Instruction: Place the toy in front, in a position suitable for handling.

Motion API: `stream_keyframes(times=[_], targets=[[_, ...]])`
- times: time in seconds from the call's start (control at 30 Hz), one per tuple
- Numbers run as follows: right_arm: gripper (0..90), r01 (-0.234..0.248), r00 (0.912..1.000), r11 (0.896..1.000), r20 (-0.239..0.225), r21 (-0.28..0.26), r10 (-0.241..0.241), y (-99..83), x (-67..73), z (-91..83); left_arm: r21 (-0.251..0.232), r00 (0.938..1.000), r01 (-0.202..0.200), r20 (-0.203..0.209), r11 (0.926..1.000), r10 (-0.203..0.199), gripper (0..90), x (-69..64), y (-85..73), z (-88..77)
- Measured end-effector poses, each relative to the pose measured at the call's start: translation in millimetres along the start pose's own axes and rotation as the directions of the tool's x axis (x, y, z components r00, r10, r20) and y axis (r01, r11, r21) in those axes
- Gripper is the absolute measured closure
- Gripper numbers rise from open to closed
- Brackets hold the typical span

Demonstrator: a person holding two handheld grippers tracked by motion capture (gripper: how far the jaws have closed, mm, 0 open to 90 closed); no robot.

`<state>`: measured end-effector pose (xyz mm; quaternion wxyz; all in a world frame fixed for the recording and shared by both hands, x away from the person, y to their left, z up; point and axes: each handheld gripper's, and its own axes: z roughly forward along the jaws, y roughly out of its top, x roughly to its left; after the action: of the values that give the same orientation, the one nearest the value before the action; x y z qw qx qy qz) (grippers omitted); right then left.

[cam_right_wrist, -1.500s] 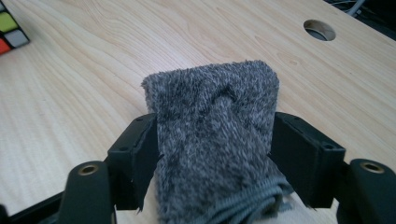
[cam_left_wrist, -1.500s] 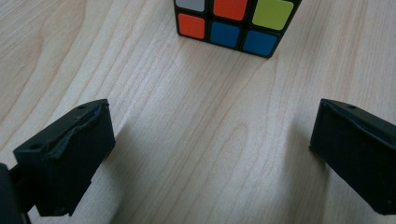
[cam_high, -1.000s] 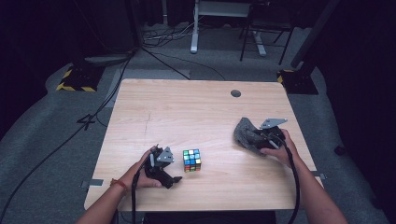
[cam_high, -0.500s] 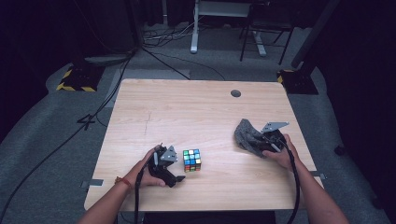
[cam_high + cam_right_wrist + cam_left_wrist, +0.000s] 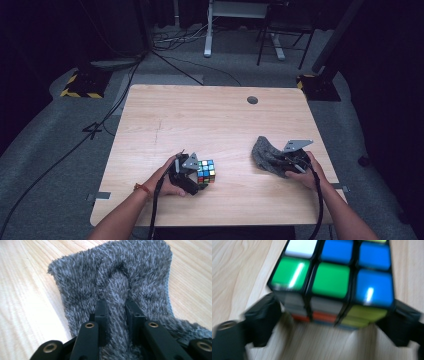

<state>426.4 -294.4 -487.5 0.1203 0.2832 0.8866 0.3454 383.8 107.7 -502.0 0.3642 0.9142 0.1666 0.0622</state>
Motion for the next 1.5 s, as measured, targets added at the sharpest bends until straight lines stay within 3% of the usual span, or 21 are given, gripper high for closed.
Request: stream_keyframes(times=[0.17, 0.37, 0.4, 0.5, 0.73, 0.9, 1.27, 1.3, 1.5], targets=[[76.5, 0.009, 0.9995, 1.0, -0.029, -0.004, -0.009, -5.3, 3.1, -5.1, -0.011, 0.9995, -0.029, 0.009, 0.9995, 0.029, 16.0, -3.6, 6.4, 4.7], [74.7, 0.028, 0.999, 1.0, -0.036, 0.006, -0.028, -7.4, 7.9, -9.3, -0.029, 0.9994, -0.018, 0.03, 0.9994, 0.019, 20.7, -2.0, 8.1, 2.5], [72.6, 0.039, 0.9989, 0.999, -0.026, 0.007, -0.039, -7.0, 9.6, -10.4, -0.062, 0.9994, -0.003, 0.034, 0.9981, 0.005, 24.4, -0.3, 9.6, -0.6], [66.2, 0.051, 0.9984, 0.999, -0.023, -0.006, -0.051, -5.9, 11.7, -12.4, -0.077, 0.9992, -0.002, 0.04, 0.997, 0.005, 28.3, 0.6, 10.8, -2.4], [47.9, 0.036, 0.9993, 0.998, -0.004, -0.061, -0.036, -1.2, 12.6, -14.2, -0.066, 0.9984, 0.001, 0.056, 0.9978, 0.003, 27.0, 0.7, 11.9, 1.9], [43.5, 0.027, 0.9995, 0.999, 0.018, -0.04, -0.027, 0.7, 12.4, -4.9, -0.051, 0.998, 0.003, 0.063, 0.9987, 0.0, 26.2, 0.6, 11.7, 5.4], [53.0, 0.011, 0.9999, 1.0, 0.012, -0.024, -0.011, -0.4, 11.3, 1.4, -0.055, 0.9973, 0.014, 0.072, 0.9984, -0.01, 32.6, 1.8, 8.9, 6.6], [60.3, 0.015, 0.9999, 0.999, -0.002, -0.032, -0.015, -1.6, 11.2, 1.7, -0.054, 0.9975, 0.008, 0.071, 0.9985, -0.004, 32.9, 1.2, 9.4, 6.8], [73.6, 0.023, 0.9996, 0.999, -0.013, -0.028, -0.023, -1.9, 13.0, 1.3, -0.053, 0.9973, 0.006, 0.073, 0.9986, -0.002, 33.3, -2.1, 10.7, 7.8]])
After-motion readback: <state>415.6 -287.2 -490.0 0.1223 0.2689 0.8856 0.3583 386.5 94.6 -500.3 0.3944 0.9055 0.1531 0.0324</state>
